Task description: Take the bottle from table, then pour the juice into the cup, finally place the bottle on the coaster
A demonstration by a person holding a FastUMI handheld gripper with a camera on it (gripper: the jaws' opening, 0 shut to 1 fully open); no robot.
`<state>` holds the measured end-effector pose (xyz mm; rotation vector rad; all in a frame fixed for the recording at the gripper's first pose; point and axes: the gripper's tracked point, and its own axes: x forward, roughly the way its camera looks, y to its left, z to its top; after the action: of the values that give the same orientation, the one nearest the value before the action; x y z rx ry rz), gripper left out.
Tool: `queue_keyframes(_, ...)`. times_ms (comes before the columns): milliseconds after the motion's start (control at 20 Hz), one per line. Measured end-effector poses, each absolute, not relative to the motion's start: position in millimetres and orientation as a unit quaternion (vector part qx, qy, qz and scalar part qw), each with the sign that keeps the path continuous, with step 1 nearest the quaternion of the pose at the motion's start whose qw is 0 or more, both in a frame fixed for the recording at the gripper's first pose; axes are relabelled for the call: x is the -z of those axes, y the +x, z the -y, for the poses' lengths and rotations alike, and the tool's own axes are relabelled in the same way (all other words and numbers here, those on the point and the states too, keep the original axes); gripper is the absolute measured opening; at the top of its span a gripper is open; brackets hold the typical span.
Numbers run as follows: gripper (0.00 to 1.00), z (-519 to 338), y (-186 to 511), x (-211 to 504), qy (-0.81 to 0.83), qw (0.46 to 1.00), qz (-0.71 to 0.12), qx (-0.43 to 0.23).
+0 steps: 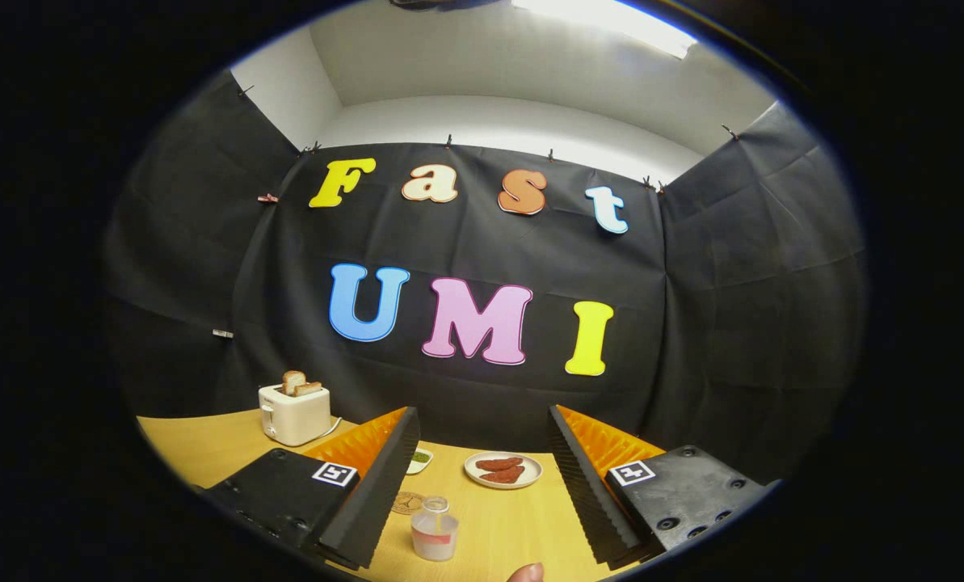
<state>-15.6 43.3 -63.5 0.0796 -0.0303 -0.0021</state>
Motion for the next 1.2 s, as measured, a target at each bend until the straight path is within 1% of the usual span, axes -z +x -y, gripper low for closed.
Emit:
queue_keyframes(100,0.97,-52.5,-15.6,86.0,0.04,0.999,0.012,-0.001)
queue_keyframes(800,0.97,-98.3,-3.9,246.7,0.049,0.996,-0.078,-0.007)
queue_keyframes(1200,0.97,-113.0,19.8,291.1,0.063,0.994,-0.09,-0.008)
